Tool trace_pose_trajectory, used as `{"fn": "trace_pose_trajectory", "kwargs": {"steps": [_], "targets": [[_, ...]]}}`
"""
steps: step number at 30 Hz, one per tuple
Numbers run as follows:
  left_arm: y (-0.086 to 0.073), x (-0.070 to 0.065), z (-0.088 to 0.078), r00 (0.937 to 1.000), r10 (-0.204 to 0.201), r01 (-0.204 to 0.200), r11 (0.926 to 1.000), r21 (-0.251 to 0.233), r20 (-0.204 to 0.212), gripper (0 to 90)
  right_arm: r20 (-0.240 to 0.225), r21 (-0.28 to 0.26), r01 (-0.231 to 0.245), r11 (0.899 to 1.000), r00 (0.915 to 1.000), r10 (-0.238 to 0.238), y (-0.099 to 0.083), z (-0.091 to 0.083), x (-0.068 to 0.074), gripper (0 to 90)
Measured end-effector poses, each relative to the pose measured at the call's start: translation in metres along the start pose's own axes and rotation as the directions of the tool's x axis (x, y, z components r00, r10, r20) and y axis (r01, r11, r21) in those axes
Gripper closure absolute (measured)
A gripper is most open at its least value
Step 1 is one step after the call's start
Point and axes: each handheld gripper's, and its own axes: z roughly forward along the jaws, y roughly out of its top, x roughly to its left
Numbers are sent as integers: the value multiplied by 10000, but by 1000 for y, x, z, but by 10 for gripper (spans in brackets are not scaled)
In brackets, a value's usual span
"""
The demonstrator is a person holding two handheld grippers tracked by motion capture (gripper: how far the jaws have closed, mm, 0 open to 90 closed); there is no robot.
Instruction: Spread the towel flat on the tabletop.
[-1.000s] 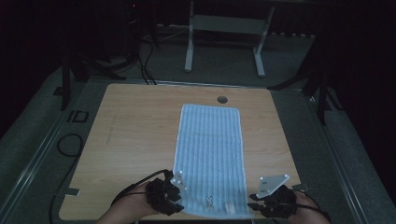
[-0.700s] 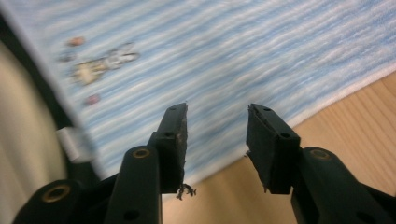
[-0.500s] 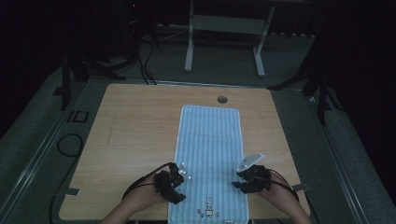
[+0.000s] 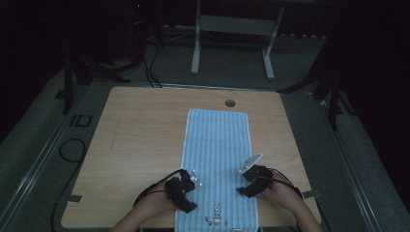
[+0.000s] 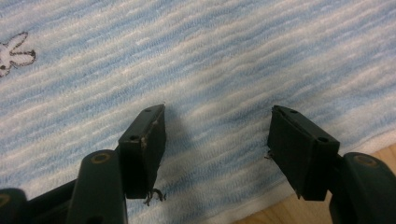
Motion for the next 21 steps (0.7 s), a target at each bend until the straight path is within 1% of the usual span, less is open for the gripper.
{"fn": "trace_pose_trajectory", "kwargs": {"steps": [3,4,7,8,13,16,17,18,20,21], "targets": [[3,-4,2,10000,-22,22,10000,-63,91,355,4,156,103,9998,9999,-103,-1,-1,-2,345],[6,-7,3,9999,54,-53,9999,-115,135,355,-62,281,131,9995,9999,-130,-2,-2,-5,336],[9,-10,5,9998,85,-82,9999,-145,180,355,-81,414,170,9990,9998,-167,-4,-3,-8,327],[12,-13,7,9997,112,-107,9998,-183,226,355,-97,437,98,9990,9999,-94,-6,-4,-10,312],[17,-19,9,9991,309,-306,9995,-113,296,355,-60,489,44,9988,10000,-41,-12,-7,-12,310],[19,-25,10,9984,502,-502,9987,-9,241,355,25,542,-197,9983,9998,196,-18,-10,-13,318],[19,-25,10,9984,502,-502,9987,-9,241,354,25,542,-197,9983,9998,196,-18,-10,-13,318],[19,-26,9,9983,459,-460,9989,24,373,354,50,545,-255,9982,9997,253,-20,-11,-12,319],[18,-26,8,9981,469,-473,9988,88,394,355,27,557,-304,9980,9995,303,-20,-11,-12,319],[19,-24,3,9979,525,-528,9986,77,377,354,33,548,-367,9978,9993,365,-20,-12,-12,320]]}}
